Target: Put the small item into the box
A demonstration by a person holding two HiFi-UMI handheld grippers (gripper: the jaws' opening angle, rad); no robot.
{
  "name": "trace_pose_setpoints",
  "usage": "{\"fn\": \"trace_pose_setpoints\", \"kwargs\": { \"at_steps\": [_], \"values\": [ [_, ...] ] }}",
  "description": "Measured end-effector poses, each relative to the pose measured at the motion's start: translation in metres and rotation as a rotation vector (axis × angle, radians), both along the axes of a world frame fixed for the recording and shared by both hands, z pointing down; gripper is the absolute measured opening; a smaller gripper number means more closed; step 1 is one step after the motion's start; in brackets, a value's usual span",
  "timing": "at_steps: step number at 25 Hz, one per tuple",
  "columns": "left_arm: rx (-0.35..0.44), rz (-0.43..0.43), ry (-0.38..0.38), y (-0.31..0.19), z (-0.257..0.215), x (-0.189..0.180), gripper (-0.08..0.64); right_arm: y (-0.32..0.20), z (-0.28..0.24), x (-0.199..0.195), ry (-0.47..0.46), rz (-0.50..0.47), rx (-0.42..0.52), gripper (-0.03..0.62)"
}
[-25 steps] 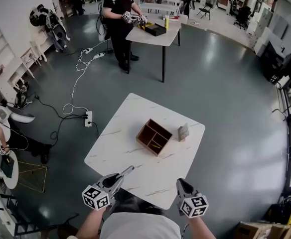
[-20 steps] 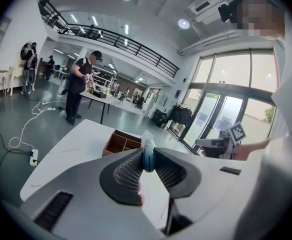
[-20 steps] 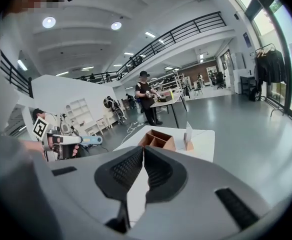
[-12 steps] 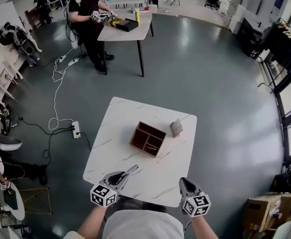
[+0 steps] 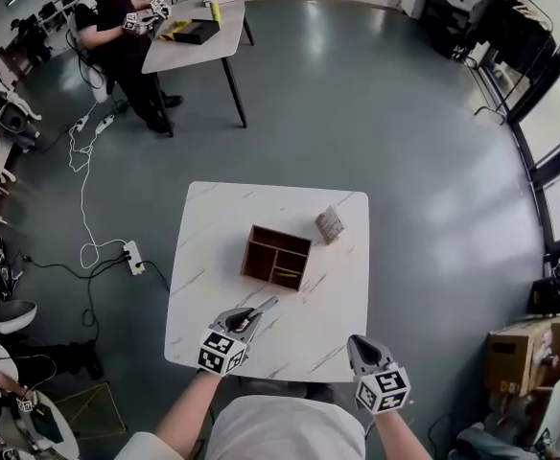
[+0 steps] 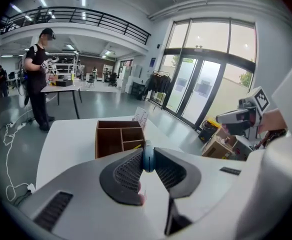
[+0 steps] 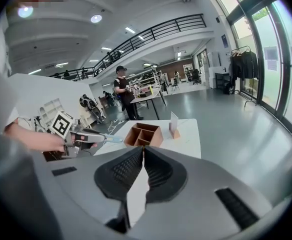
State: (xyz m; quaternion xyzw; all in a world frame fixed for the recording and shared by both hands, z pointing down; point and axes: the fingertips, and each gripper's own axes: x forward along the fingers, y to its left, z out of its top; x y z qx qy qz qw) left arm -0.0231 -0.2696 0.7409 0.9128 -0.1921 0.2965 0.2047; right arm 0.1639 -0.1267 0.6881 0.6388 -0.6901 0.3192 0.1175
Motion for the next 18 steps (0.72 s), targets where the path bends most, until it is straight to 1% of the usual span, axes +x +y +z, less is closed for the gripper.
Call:
{"fn": "trace_pose_setpoints", "kwargs": {
  "at_steps": [9,12,18],
  "values": [
    [0.025,0.146,-0.146,-0.048,0.050,0.033,0.077,0.010,0.011,-0.010,-0.010,0.065,-0.047,0.029],
    [0.045,0.200,-0.214,-0.060,0.065,0.043,0.077,0.010,0.013,-0.014,-0.014,0.073,-0.052,0.028],
    [0.059,0.327,-0.368,-0.069,0.099,0.053,0.077,0.014,0.018,-0.019,-0.031,0.103,-0.066,0.028]
  ]
}}
